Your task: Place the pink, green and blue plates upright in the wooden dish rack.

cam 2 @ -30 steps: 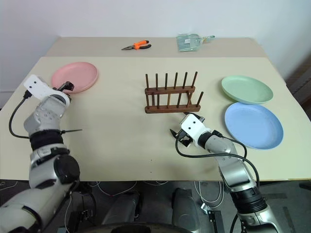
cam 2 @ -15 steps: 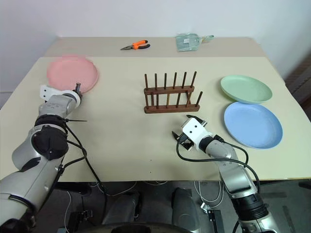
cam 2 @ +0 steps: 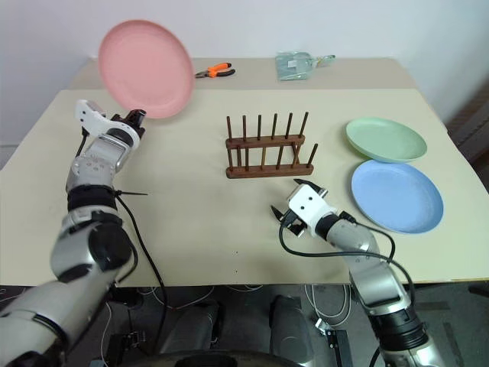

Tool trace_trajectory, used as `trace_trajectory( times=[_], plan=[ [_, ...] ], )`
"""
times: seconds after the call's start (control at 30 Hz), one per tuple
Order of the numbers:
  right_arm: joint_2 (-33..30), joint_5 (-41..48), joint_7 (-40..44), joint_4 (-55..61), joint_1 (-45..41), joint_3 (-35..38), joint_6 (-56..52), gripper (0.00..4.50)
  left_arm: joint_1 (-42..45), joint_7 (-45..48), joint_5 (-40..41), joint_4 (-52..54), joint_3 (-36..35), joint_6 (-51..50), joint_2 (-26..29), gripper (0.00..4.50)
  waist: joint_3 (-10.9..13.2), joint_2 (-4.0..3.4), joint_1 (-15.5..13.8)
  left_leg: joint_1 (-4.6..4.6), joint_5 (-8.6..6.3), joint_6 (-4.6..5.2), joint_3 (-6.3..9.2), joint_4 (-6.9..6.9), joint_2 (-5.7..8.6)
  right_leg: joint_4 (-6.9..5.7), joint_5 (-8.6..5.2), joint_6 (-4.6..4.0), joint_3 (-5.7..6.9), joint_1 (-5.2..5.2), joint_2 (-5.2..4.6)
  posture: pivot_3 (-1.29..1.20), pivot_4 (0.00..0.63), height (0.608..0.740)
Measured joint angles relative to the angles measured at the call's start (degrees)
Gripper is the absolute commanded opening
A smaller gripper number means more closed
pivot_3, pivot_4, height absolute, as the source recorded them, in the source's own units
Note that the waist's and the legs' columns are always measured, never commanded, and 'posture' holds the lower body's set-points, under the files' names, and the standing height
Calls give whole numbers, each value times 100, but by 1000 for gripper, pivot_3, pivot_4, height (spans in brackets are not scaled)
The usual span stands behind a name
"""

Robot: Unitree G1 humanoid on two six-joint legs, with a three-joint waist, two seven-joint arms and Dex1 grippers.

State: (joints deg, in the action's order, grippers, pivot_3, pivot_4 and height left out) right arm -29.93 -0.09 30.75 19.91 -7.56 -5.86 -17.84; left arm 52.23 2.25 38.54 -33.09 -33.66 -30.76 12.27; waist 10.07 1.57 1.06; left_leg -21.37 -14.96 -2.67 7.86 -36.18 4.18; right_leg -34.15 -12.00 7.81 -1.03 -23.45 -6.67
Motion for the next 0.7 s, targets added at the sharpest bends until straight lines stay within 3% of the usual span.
trace_trajectory(
  times=[0.1, 0.2, 0.37, 0.63, 0.7],
  plan=[
    [-58, 334, 196, 488, -943, 238, -144, 4500, -275, -199, 228, 1362, 512, -836, -367, 72, 7, 5, -17, 0, 2, -4, 5, -1, -1, 0, 2, -2, 4, 0, 5, 0, 150, 740],
    [-190, 51, 213, 579, -1710, 114, 13, 4500, -277, -461, 480, 2189, 723, -1332, -605, 72, 5, 5, -32, 1, 2, -4, 3, 0, 1, 3, 1, -1, 4, 2, 3, 0, 150, 740],
    [-910, -1668, 83, -157, -2569, -781, 1097, 4500, -277, -848, 875, 2886, 978, -2028, -983, 72, 6, 11, -60, -1, 3, -4, 0, -2, 4, 6, 1, -1, 5, 4, 1, 0, 150, 740],
    [-1122, -3948, -1136, -2168, -3527, -1610, 2774, 4500, -268, -1134, 1330, 3264, 1219, -2859, -1177, 72, 8, 10, -36, -1, 14, -24, -6, 2, 4, 6, 1, -3, -3, -3, 1, 0, 150, 740],
    [-1105, -4292, -1403, -2524, -3583, -1714, 2944, 3994, -268, -1204, 1411, 3329, 1259, -3019, -1200, 0, 8, 10, -41, -1, 19, -32, -7, 2, 4, 7, 1, -3, -4, -2, 1, 0, 150, 740]
  ],
)
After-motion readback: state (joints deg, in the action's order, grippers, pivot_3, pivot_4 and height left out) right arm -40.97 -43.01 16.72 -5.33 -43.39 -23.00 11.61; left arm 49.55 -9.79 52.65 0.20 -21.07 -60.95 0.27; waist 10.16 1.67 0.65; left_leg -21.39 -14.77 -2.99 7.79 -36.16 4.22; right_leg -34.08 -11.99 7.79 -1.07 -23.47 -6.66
